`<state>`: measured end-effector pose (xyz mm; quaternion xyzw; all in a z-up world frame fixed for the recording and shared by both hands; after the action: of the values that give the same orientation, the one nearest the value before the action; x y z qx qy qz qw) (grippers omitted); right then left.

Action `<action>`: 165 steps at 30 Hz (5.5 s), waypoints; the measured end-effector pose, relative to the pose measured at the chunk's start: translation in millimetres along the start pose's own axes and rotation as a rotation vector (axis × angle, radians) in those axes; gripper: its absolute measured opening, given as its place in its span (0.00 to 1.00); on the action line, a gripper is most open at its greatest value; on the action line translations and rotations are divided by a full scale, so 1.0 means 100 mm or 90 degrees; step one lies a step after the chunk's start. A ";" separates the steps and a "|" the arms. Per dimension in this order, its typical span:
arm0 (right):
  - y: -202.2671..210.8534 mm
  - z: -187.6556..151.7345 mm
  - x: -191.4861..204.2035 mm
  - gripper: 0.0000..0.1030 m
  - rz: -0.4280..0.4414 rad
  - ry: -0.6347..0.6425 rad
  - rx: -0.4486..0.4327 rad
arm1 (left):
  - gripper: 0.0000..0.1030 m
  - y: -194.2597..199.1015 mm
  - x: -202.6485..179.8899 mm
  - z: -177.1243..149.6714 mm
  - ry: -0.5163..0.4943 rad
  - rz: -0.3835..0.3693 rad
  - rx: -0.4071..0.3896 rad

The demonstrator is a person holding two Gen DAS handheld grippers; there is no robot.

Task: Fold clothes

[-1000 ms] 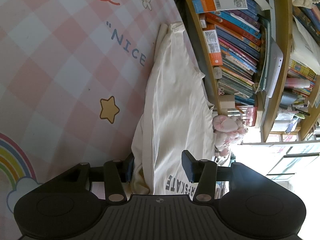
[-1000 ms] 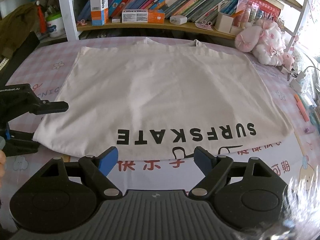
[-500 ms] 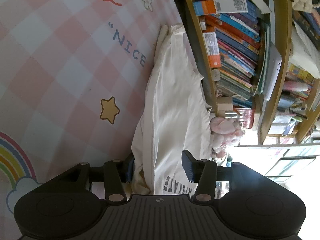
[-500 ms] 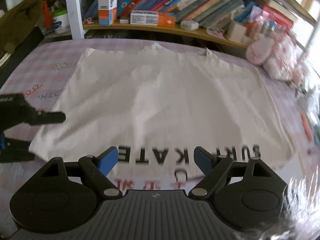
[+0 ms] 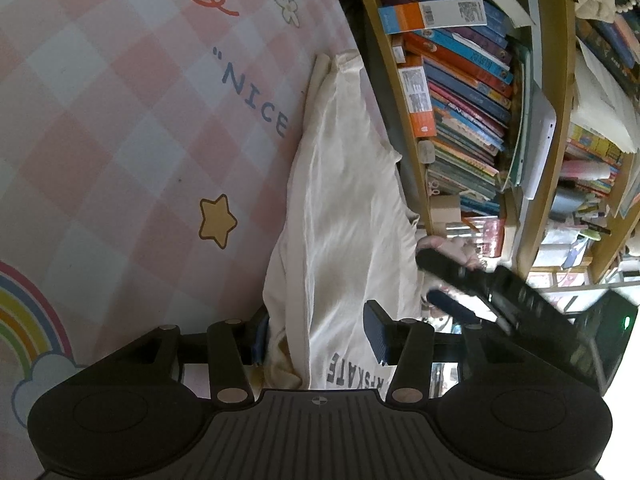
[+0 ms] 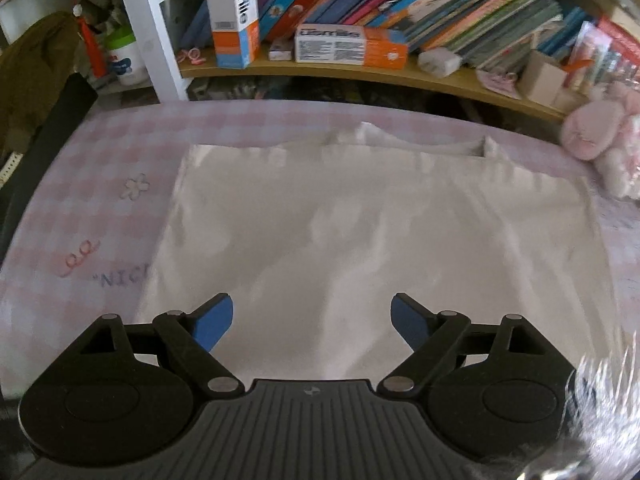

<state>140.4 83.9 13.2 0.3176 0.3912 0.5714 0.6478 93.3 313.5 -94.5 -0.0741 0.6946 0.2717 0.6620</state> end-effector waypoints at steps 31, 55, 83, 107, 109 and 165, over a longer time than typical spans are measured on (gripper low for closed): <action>-0.54 0.63 1.46 0.80 0.000 0.342 0.041 | 0.10 -0.15 -0.76 -0.33 -0.296 0.011 0.022; -0.50 0.64 0.94 0.08 -0.055 0.325 0.018 | 0.09 -0.25 -1.07 -0.55 -0.378 -0.004 0.024; -0.17 0.73 -2.10 0.08 0.104 0.206 -0.098 | 0.09 -2.12 -2.05 -1.91 -0.491 0.060 0.033; -1.00 0.41 -3.36 0.10 0.138 0.082 -0.054 | 0.32 -3.56 -1.91 -2.56 -0.496 0.155 0.180; -1.07 0.33 -3.44 0.19 0.107 0.072 -0.051 | 0.32 -3.55 -1.89 -2.58 -0.486 0.141 0.204; -0.57 -1.41 -3.72 0.13 0.207 -0.128 0.042 | 0.03 -2.16 -1.15 -1.99 -0.344 0.275 -0.018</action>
<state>30.4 -297.3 -51.5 0.4532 0.2869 0.6209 0.5716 30.7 7.4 -49.6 0.1405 0.4898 0.4249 0.7482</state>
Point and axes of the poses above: each gripper's, at about its wrist camera, not at the fingertips, and y roughly against the way its jaws point, x to its left, z to its top, the point moved 2 cm from there along -y, roughly the way its jaws point, and after that the axes turned 11 degrees about -z, right-handed, at the moved point
